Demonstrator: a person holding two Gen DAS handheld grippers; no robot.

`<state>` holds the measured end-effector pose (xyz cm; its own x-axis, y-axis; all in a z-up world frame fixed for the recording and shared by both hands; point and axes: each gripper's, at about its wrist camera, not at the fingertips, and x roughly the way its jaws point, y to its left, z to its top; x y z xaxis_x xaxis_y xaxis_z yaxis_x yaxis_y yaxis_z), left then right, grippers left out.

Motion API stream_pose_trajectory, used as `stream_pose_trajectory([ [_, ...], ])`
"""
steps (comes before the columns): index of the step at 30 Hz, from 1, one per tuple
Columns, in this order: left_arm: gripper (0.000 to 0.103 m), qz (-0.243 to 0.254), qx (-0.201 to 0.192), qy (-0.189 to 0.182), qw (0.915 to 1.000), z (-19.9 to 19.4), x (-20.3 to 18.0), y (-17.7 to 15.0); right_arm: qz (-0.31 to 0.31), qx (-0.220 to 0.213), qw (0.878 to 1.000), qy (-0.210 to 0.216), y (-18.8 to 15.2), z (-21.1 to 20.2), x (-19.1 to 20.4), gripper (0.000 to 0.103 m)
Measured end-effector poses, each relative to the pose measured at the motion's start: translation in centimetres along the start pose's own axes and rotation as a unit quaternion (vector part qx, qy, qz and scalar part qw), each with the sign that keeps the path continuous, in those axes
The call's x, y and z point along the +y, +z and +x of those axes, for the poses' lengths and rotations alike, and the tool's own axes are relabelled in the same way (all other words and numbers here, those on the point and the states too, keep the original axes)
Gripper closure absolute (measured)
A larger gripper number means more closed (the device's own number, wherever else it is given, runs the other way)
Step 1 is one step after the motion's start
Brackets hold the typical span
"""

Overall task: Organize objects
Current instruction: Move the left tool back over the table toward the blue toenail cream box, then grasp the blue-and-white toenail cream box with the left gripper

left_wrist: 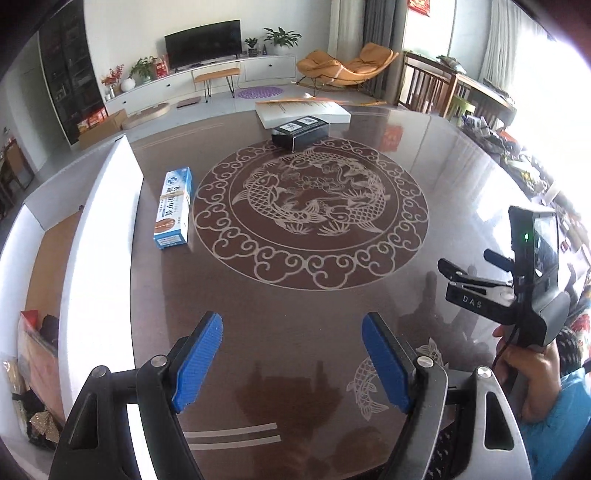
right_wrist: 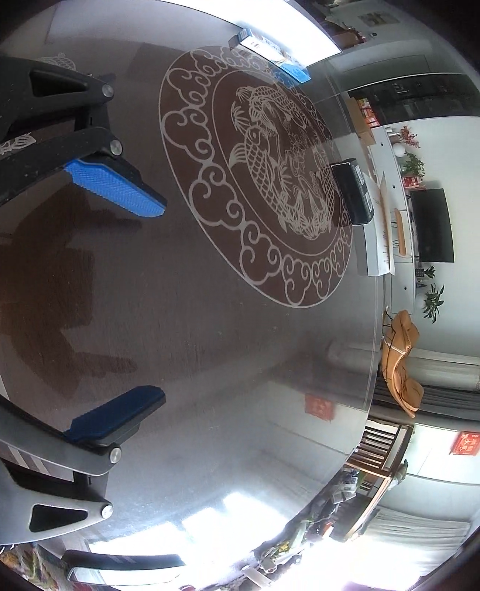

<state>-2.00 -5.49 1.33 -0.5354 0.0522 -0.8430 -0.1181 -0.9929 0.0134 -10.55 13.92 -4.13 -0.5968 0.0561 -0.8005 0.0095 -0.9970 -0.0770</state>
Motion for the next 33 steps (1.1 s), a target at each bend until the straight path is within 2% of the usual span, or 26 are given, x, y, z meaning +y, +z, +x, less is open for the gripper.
stream_pose_trajectory([
  [6,0.026,0.063,0.018,0.046,0.9968,3.3,-2.2,-2.4,0.010,0.017,1.000,0.014,-0.4,1.7,-0.2,0.010],
  [9,0.026,0.075,0.011,0.059,0.9954,4.2,-2.5,-1.7,0.014,0.017,1.000,0.011,-0.5,1.8,-0.3,0.010],
  [12,0.026,0.069,-0.010,0.082,0.9941,5.0,-1.2,1.1,0.021,0.015,1.000,0.014,-0.7,2.0,-0.5,0.008],
  [15,0.026,0.055,-0.033,0.134,0.9890,6.7,1.5,5.5,0.023,0.013,1.000,0.015,-0.7,2.0,-0.5,0.008],
  [16,0.026,0.038,-0.034,0.153,0.9869,7.5,2.9,7.1,0.024,0.012,1.000,0.016,-0.7,2.0,-0.5,0.008],
  [18,0.026,-0.008,-0.025,0.170,0.9851,9.1,6.2,9.8,0.026,0.012,0.999,0.018,-0.7,2.1,-0.6,0.008],
  [21,0.026,-0.075,0.014,0.174,0.9818,12.2,10.8,12.6,0.028,0.012,0.999,0.019,-0.7,2.1,-0.6,0.008],
  [24,0.026,-0.095,0.044,0.175,0.9790,14.9,12.9,13.7,0.027,0.013,0.999,0.020,-0.7,2.2,-0.5,0.007],
  [27,0.026,-0.106,0.062,0.160,0.9796,16.8,13.8,13.9,0.025,0.013,0.999,0.021,-0.7,2.2,-0.4,0.006],
  [30,0.026,-0.118,0.071,0.145,0.9797,18.3,14.4,13.6,0.024,0.013,0.999,0.022,-0.7,2.2,-0.4,0.006],
  [33,0.019,-0.158,0.063,0.125,0.9775,18.9,15.5,13.1,0.024,0.014,0.999,0.022,-0.7,2.2,-0.4,0.006],
])
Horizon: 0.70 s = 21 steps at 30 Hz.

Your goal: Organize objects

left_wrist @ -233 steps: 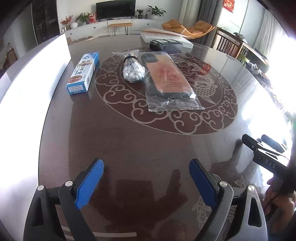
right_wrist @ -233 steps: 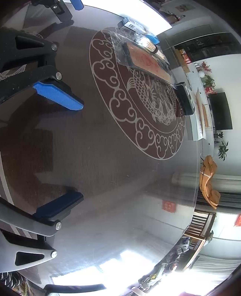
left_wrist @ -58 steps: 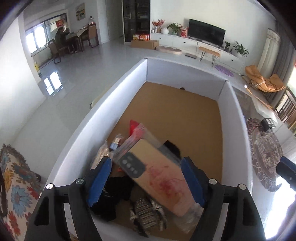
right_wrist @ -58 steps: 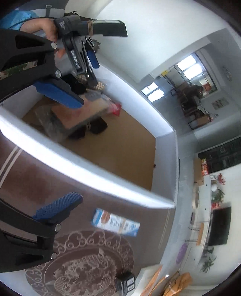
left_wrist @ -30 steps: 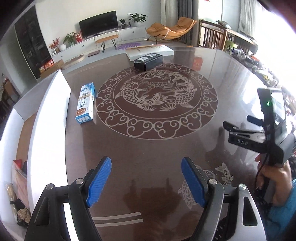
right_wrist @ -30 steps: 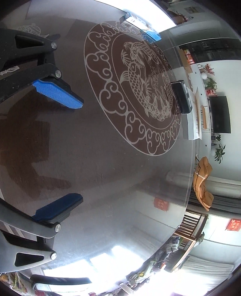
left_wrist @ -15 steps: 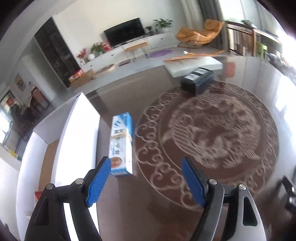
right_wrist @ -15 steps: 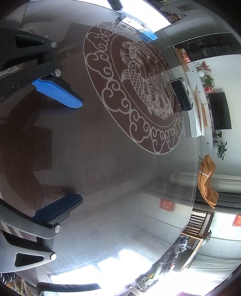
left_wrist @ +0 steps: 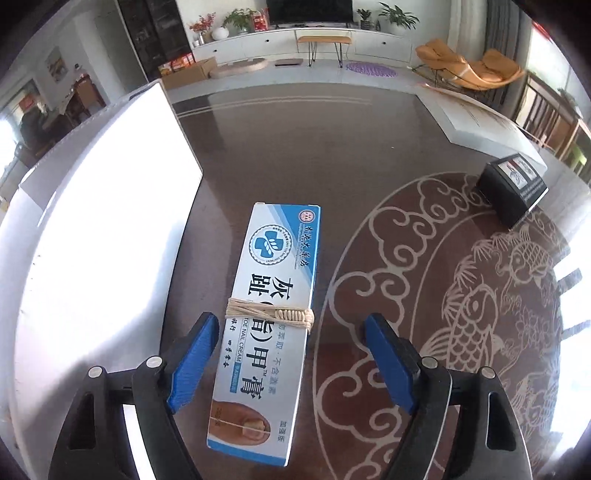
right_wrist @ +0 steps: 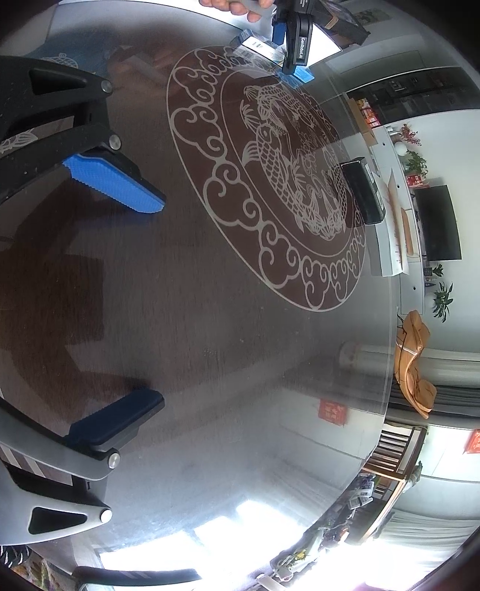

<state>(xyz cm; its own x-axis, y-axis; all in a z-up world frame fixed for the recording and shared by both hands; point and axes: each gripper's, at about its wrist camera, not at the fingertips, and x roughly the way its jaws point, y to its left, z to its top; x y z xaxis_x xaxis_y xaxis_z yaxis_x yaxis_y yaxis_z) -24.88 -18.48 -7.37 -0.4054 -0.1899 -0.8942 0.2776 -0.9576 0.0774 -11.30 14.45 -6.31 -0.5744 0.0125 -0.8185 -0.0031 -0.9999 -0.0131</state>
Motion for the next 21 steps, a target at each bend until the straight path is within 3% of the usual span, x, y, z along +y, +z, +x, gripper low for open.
stream_pose_trajectory([
  [3,0.015,-0.022,-0.002,-0.034,0.9992,0.4,0.4,-0.4,-0.001,0.001,1.000,0.001,0.0,0.0,0.1,0.004],
  [6,0.016,0.009,-0.017,-0.042,0.9989,0.0,-0.6,-1.4,-0.003,0.003,1.000,0.002,0.1,0.2,0.2,0.003],
  [9,0.043,0.014,-0.045,-0.047,0.9978,-1.1,-1.3,-2.5,-0.004,0.003,1.000,0.003,0.1,0.2,0.2,0.002],
  [10,0.057,0.013,-0.052,-0.047,0.9975,-1.4,-1.5,-2.9,-0.004,0.004,1.000,0.003,0.1,0.2,0.3,0.002],
  [11,0.062,0.013,-0.057,-0.047,0.9972,-1.7,-1.8,-3.3,-0.004,0.004,1.000,0.003,0.1,0.2,0.3,0.001],
  [16,0.062,0.022,-0.064,-0.051,0.9964,-3.0,-2.8,-5.2,-0.005,0.005,1.000,0.003,0.1,0.3,0.4,0.000],
  [21,0.062,0.050,-0.062,-0.065,0.9947,-5.1,-4.2,-9.1,-0.005,0.005,1.000,0.003,0.1,0.3,0.3,0.000],
])
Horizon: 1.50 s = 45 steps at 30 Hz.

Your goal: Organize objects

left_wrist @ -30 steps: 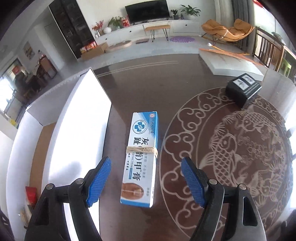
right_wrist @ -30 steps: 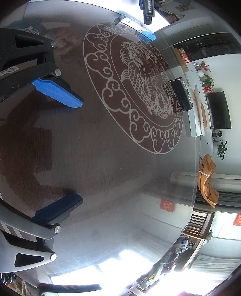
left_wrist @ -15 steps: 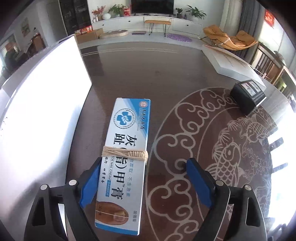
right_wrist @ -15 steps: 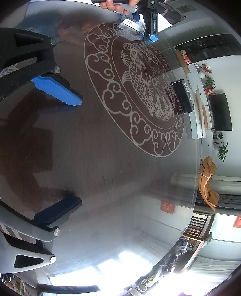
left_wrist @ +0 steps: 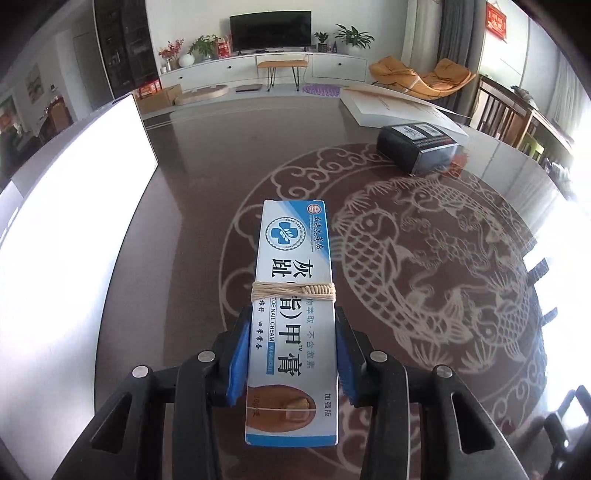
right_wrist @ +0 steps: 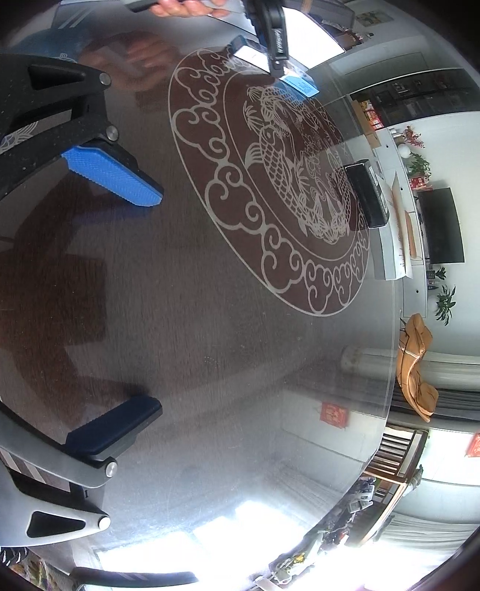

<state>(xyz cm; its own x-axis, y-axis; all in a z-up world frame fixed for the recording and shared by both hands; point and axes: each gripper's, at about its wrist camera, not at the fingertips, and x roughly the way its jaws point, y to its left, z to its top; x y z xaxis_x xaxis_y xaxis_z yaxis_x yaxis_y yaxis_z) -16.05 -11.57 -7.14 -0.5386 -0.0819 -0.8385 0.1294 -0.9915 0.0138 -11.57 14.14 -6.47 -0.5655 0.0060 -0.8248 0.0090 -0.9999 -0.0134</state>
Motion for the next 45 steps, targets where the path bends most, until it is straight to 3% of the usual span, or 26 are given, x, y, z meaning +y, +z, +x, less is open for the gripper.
stream_pose_trajectory([
  [6,0.060,0.017,-0.006,-0.005,0.9998,-1.6,-1.0,-2.8,0.000,0.000,1.000,0.000,0.0,0.0,0.0,0.000],
  [7,0.054,0.021,-0.008,-0.004,0.9997,-1.7,-1.1,-2.9,0.000,0.000,1.000,0.000,0.0,0.0,0.0,0.000],
  [10,0.021,0.024,-0.001,-0.002,0.9997,-1.1,-0.7,-2.8,0.000,0.000,1.000,0.000,0.0,0.0,0.0,0.000],
  [16,0.000,0.003,-0.007,-0.005,1.0000,-0.2,0.7,-2.9,0.000,0.000,1.000,0.000,0.0,0.0,0.0,0.000],
  [35,0.000,0.015,-0.017,-0.004,0.9997,-0.3,0.1,-3.2,0.000,0.000,1.000,0.000,0.0,0.0,0.0,0.000],
  [38,0.000,0.025,-0.006,-0.024,0.9994,-0.3,-0.3,-3.2,0.000,0.000,1.000,0.000,0.0,0.0,0.0,0.000],
  [45,0.000,0.032,-0.021,-0.027,0.9989,-0.5,-1.0,-3.4,0.000,0.000,1.000,0.000,0.0,0.0,0.0,0.000],
])
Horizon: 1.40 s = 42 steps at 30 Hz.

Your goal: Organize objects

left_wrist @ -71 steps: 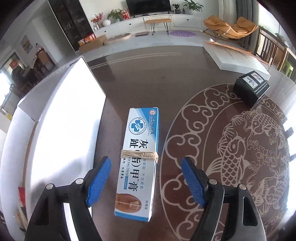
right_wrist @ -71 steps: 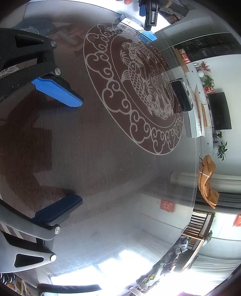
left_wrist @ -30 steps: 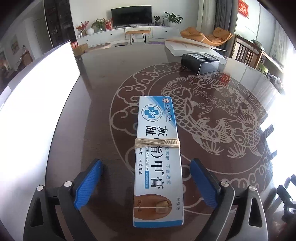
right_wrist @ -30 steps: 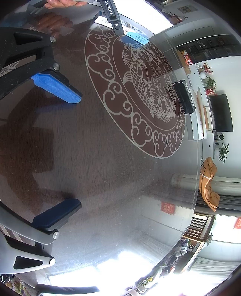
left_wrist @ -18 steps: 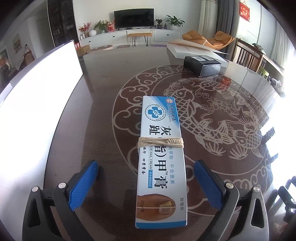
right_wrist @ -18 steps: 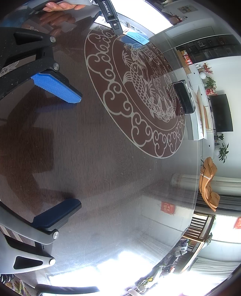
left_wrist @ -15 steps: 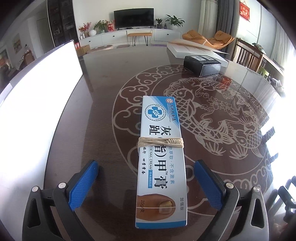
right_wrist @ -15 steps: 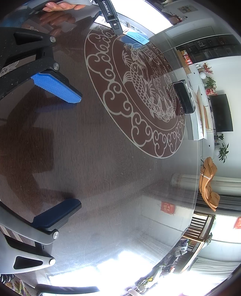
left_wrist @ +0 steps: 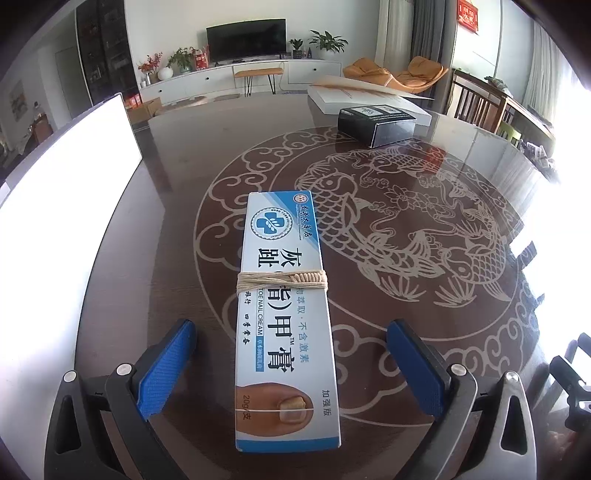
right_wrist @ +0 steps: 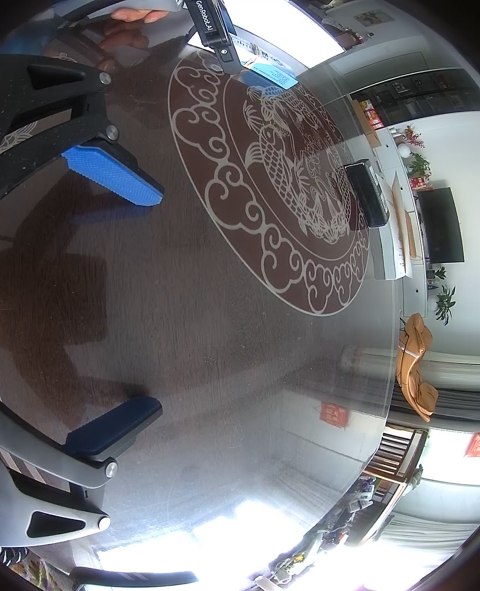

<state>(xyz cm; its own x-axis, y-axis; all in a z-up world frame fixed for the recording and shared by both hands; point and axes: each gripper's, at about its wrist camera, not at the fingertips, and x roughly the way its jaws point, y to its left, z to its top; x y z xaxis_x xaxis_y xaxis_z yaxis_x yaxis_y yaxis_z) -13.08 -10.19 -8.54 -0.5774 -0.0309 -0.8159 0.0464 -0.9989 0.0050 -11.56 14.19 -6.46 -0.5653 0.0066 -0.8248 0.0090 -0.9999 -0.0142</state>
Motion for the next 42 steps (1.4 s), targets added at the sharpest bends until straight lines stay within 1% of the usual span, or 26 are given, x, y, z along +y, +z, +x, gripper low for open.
stream_pose_trajectory([
  [30,0.000,0.000,0.000,0.000,1.0000,0.0,0.0,0.0,0.000,0.000,1.000,-0.001,0.0,0.0,0.0,0.000],
  [34,0.000,0.000,0.000,0.000,1.0000,0.0,0.0,0.0,0.000,0.006,1.000,0.008,0.3,0.0,-0.2,0.000],
  [36,0.000,0.000,0.000,0.000,1.0000,0.0,0.0,0.0,0.028,-0.008,0.999,0.017,1.6,-0.3,-0.9,0.000],
  [37,0.000,0.000,0.000,0.000,1.0000,0.0,0.0,0.0,0.040,-0.016,0.999,0.028,3.0,-0.3,-1.1,0.000],
  [39,0.000,0.000,0.000,0.000,1.0000,0.0,0.0,0.0,0.039,-0.013,0.998,0.046,6.6,0.4,-0.4,0.000],
  [40,0.000,0.000,0.000,0.000,1.0000,0.0,0.0,0.0,0.042,-0.011,0.997,0.066,9.3,1.1,0.3,0.000],
  [42,0.000,0.000,0.000,0.000,1.0000,0.0,0.0,0.0,0.062,-0.002,0.993,0.096,13.2,2.6,1.4,0.000],
])
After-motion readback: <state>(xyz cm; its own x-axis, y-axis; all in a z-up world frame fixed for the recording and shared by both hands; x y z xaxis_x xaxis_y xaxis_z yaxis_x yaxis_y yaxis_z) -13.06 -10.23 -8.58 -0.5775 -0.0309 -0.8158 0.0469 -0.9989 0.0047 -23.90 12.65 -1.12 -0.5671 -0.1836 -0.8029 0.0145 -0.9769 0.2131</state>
